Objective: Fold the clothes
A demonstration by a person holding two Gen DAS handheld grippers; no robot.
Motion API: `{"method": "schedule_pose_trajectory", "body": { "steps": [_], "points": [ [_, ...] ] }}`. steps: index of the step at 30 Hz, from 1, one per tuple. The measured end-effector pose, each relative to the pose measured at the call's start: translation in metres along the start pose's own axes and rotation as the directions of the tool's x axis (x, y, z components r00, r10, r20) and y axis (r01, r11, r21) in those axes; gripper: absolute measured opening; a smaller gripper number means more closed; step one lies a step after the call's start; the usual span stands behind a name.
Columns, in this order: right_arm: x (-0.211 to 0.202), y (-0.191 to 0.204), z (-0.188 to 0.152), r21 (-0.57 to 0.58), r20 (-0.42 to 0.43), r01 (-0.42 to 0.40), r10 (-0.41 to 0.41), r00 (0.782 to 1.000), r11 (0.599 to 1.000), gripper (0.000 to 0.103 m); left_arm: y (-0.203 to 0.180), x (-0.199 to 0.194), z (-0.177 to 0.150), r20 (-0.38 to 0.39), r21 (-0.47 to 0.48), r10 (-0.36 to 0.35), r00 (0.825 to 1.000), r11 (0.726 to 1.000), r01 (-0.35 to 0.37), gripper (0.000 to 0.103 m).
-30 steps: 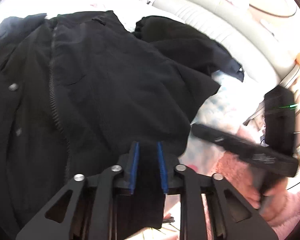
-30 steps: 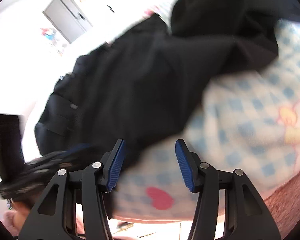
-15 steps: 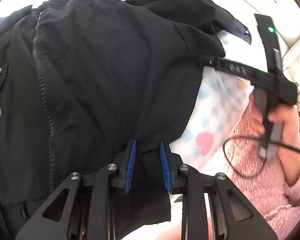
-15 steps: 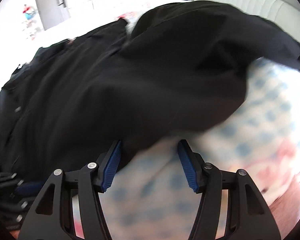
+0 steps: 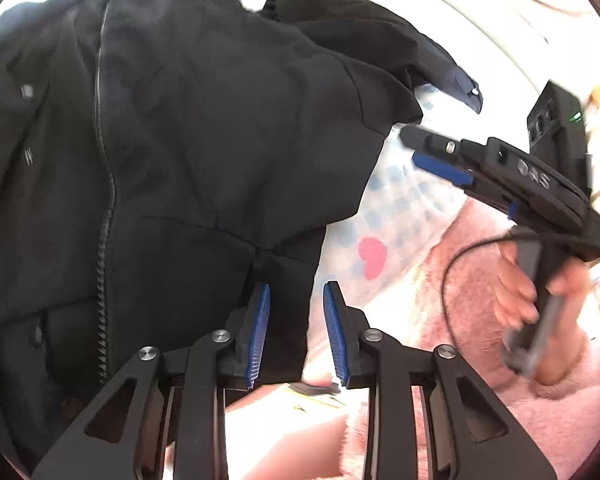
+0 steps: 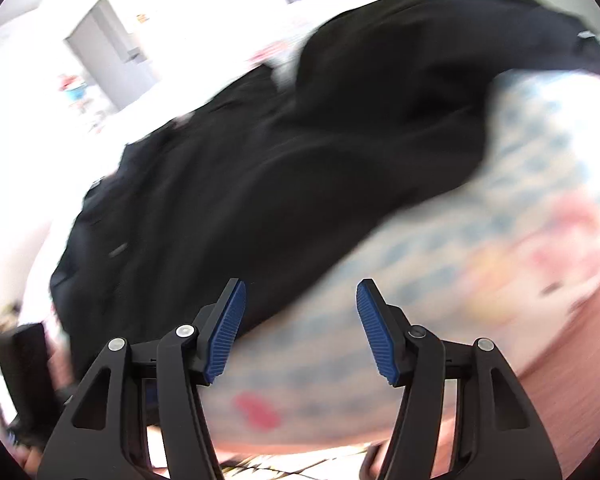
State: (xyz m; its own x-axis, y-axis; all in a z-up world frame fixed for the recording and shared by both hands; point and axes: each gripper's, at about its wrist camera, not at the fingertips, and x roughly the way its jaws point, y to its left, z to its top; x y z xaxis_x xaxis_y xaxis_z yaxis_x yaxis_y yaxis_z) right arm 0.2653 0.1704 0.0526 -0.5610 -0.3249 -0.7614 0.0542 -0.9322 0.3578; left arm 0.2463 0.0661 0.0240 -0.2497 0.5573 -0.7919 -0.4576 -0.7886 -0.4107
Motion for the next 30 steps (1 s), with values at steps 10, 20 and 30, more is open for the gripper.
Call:
{"method": "schedule_pose_trajectory", "body": {
  "steps": [10, 20, 30],
  "points": [
    [0.021, 0.019, -0.016, -0.093, -0.086, -0.016, 0.008, 0.996, 0.996, 0.060, -0.027, 0.048, 0.013, -0.003, 0.214, 0.262, 0.965, 0.943, -0.255, 0.023],
    [0.048, 0.012, -0.008, -0.163, -0.096, 0.061, -0.077, 0.992, 0.985, 0.058, -0.015, 0.026, 0.019, -0.067, 0.307, 0.146, 0.987, 0.944, -0.119, 0.001],
    [0.021, 0.025, -0.001, -0.184, 0.017, 0.051, -0.048, 0.999, 0.982, 0.058, 0.006, 0.033, 0.029, -0.073, 0.198, 0.021, 0.997, 0.980, -0.006, 0.002]
  ]
}}
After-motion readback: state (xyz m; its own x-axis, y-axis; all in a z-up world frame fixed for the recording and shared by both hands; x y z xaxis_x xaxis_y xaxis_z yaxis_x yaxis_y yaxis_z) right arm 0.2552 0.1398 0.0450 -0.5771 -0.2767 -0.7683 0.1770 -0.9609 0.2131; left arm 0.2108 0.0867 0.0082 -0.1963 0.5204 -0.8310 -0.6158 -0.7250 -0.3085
